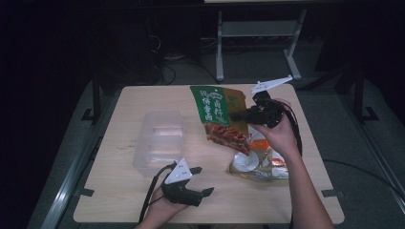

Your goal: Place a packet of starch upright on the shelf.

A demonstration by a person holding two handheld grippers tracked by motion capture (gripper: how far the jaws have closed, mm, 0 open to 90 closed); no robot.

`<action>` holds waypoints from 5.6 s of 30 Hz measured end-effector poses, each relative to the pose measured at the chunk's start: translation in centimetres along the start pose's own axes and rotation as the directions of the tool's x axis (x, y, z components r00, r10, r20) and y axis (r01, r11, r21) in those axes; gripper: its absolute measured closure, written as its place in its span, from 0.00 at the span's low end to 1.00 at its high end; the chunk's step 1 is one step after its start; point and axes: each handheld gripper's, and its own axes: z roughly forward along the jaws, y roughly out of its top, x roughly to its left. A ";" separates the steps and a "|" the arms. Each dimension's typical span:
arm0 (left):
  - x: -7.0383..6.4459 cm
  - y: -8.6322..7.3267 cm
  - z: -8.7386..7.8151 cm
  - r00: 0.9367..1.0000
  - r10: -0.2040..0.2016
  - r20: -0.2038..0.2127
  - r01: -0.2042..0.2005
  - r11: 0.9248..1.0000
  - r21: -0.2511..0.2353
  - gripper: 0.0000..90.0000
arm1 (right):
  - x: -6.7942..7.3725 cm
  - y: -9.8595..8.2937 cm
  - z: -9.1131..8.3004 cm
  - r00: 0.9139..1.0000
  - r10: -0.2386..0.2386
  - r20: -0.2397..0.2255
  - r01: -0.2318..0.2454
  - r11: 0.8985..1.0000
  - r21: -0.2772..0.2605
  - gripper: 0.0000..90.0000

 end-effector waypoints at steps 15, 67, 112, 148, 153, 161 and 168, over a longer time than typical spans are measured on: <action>-0.1 0.0 0.0 1.000 0.006 0.006 -0.006 1.000 -0.007 0.24 | 0.5 4.2 2.8 0.998 -0.040 -0.052 0.040 0.999 -0.009 1.00; 0.5 -0.2 -1.5 1.000 -0.012 0.004 0.012 0.999 -0.051 0.24 | 0.9 9.4 18.9 0.979 -0.042 -0.198 0.036 0.999 -0.032 1.00; 1.3 -0.2 -2.0 1.000 -0.017 -0.013 0.016 0.998 -0.062 0.24 | -0.9 6.7 22.0 0.987 -0.004 -0.161 0.002 1.000 -0.011 1.00; 1.7 -0.3 -2.0 0.999 -0.039 -0.026 0.038 0.998 -0.058 0.24 | -3.1 5.2 18.7 0.982 0.064 -0.176 -0.061 0.998 0.026 0.60; 1.8 -0.3 -2.1 0.999 -0.034 -0.032 0.033 0.998 -0.053 0.24 | -3.6 4.6 17.5 0.980 0.076 -0.182 -0.072 0.997 0.029 0.59; 1.7 -0.4 -1.9 0.999 -0.038 -0.034 0.037 0.998 -0.044 0.24 | -3.9 3.6 14.5 0.983 0.078 -0.166 -0.077 0.997 0.013 0.59; 1.5 -0.4 -1.8 0.999 -0.023 -0.030 0.022 0.999 -0.032 0.24 | -4.3 2.7 11.5 0.985 0.084 -0.148 -0.084 0.996 0.003 0.58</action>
